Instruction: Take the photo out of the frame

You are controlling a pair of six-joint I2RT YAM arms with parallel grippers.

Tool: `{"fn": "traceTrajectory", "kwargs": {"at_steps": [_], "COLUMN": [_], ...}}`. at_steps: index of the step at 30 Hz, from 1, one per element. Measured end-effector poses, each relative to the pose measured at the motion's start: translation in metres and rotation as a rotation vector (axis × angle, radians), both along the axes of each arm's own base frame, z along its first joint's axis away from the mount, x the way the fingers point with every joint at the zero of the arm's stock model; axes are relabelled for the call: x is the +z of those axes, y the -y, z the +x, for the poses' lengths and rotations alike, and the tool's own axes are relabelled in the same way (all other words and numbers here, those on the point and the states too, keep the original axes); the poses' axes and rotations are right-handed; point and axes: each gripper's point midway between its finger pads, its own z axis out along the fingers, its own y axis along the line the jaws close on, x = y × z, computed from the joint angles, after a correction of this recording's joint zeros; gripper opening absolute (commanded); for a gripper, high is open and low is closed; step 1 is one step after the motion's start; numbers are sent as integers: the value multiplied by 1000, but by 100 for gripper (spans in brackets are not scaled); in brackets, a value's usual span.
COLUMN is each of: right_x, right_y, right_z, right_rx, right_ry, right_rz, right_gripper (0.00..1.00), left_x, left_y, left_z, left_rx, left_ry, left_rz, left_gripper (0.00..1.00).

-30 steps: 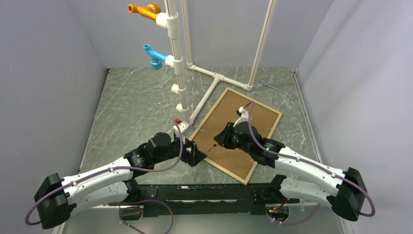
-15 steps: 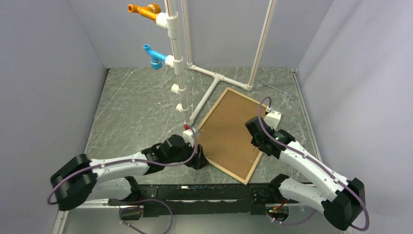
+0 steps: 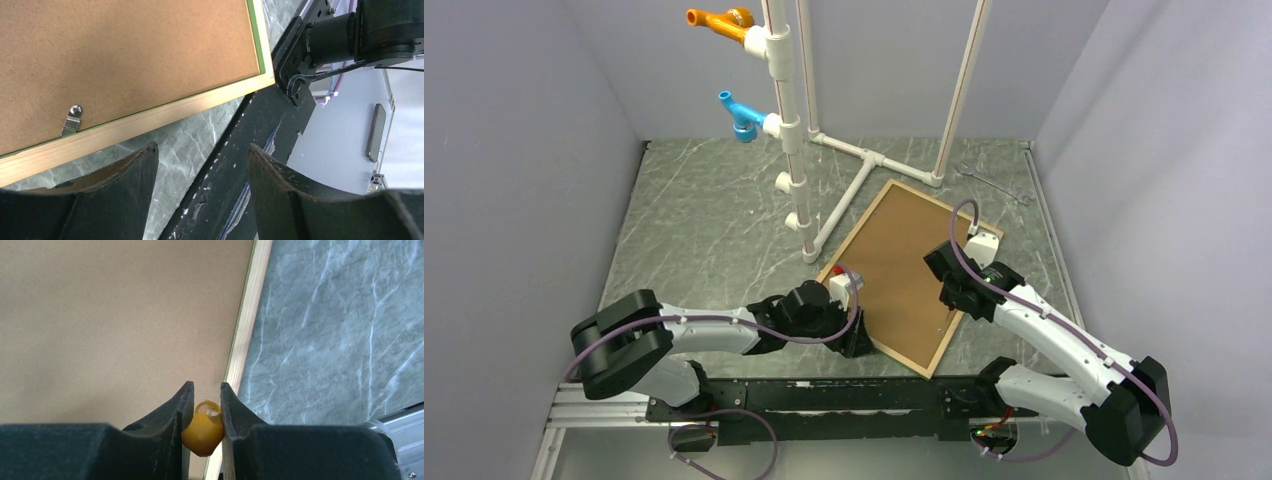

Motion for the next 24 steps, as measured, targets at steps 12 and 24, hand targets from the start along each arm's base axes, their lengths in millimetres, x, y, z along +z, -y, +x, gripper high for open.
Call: {"fn": "traceTrajectory", "kwargs": {"at_steps": [12,24], "right_x": [-20,-31], "right_y": [0,0], "right_z": [-7,-8], "right_rx": [-2,-3], "right_ry": [-72,-98], "right_rz": [-24,-41], "right_gripper": [0,0], "left_x": [-12,-12], "left_y": [3,4], "left_z": [1,1], "left_rx": [-2,-3], "left_ry": [-19,-17], "left_rz": [22,17], "left_gripper": [69,67]}}
